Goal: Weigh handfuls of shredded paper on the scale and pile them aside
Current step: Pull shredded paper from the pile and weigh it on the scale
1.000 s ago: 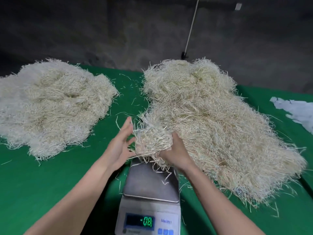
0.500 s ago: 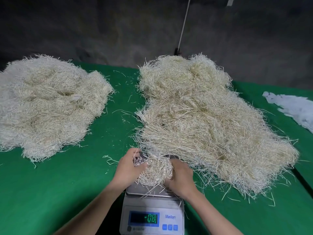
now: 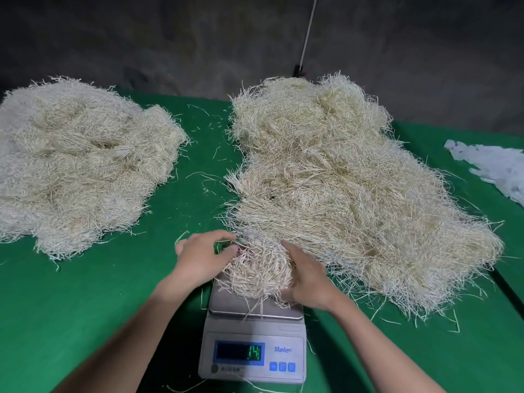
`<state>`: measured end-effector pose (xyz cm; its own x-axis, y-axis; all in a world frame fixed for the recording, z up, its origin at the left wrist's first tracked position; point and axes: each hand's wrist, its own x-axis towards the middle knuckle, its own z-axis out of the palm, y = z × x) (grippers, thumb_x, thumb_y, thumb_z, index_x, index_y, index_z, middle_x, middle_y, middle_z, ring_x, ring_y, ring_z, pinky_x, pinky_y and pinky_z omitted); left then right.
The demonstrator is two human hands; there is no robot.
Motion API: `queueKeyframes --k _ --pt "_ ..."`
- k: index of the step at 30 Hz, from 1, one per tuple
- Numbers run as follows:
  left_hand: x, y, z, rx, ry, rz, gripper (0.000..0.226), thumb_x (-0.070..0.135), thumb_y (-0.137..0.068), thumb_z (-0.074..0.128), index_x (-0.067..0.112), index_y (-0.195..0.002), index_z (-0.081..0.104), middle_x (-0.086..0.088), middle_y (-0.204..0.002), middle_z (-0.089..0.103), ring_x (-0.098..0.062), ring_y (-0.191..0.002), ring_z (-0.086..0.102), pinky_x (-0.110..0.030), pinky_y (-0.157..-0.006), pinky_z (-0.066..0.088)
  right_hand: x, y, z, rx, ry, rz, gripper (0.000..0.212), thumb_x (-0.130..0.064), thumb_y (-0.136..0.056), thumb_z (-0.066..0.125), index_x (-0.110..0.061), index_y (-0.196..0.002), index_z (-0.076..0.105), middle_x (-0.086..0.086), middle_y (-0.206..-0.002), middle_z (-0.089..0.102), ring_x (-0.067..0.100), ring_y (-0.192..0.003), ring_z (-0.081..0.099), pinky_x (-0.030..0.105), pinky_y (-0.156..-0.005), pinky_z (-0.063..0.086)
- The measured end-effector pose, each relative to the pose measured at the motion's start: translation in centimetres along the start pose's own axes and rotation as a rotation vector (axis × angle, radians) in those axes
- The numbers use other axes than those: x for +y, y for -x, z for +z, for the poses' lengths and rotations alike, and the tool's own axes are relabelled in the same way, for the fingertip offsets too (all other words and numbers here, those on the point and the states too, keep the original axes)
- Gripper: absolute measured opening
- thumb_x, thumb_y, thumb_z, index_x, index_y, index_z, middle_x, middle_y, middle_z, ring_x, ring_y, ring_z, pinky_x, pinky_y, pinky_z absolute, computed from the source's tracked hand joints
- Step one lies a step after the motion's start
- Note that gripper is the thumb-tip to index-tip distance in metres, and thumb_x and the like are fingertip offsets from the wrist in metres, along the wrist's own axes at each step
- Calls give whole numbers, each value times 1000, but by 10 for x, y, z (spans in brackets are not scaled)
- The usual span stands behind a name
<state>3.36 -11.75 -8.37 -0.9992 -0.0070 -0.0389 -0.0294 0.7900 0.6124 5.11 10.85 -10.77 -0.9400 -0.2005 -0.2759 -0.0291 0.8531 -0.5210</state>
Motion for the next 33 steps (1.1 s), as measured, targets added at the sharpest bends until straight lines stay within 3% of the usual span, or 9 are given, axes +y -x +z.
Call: queueKeyframes --k 5,8,10,13,20,24,33 --pt "9 4 -21 225 -151 117 19 50 -89 52 41 -89 68 17 -83 67 -14 -91 53 -28 -79 13 2 11 -26 -93 -126 -71 108 -24 -71 81 -35 -150 7 -5 -157 12 16 -143 13 45 -118 14" --pt "17 8 -26 355 -217 178 17 46 -89 56 38 -86 71 11 -76 63 -16 -91 48 -30 -85 14 -1 16 -43 -54 -221 -100 98 -23 -75 78 -37 -148 15 -7 -158 9 16 -144 10 44 -118 13" --pt "22 9 -27 379 -209 186 16 43 -88 59 34 -89 72 8 -80 60 -18 -94 46 -38 -102 12 -3 18 -50 1 -262 -131 87 -17 -79 72 -41 -145 21 -8 -158 9 15 -144 9 44 -118 11" --pt "29 10 -29 367 -160 189 18 43 -87 60 33 -96 72 7 -91 56 -20 -105 47 -46 -111 5 -7 19 -56 66 -323 -178 77 -5 -83 62 -48 -137 27 -9 -157 15 11 -143 12 35 -116 10" --pt "33 9 -25 312 -95 199 22 43 -87 61 33 -105 69 5 -110 58 -19 -121 43 -48 -113 -3 -9 18 -54 90 -343 -209 70 -4 -85 59 -43 -137 34 -16 -149 26 -1 -133 20 23 -107 12" --pt "34 10 -23 294 -92 192 23 44 -87 60 33 -106 68 4 -115 59 -19 -122 42 -48 -113 -3 -9 17 -54 92 -350 -211 68 -6 -85 60 -42 -137 35 -25 -136 27 -5 -128 20 22 -105 12" --pt "34 8 -21 280 -90 202 24 47 -86 59 34 -105 67 5 -116 60 -17 -122 42 -47 -113 -4 -9 16 -53 99 -362 -212 67 -7 -85 61 -42 -136 36 -26 -136 29 -4 -128 24 23 -105 15"
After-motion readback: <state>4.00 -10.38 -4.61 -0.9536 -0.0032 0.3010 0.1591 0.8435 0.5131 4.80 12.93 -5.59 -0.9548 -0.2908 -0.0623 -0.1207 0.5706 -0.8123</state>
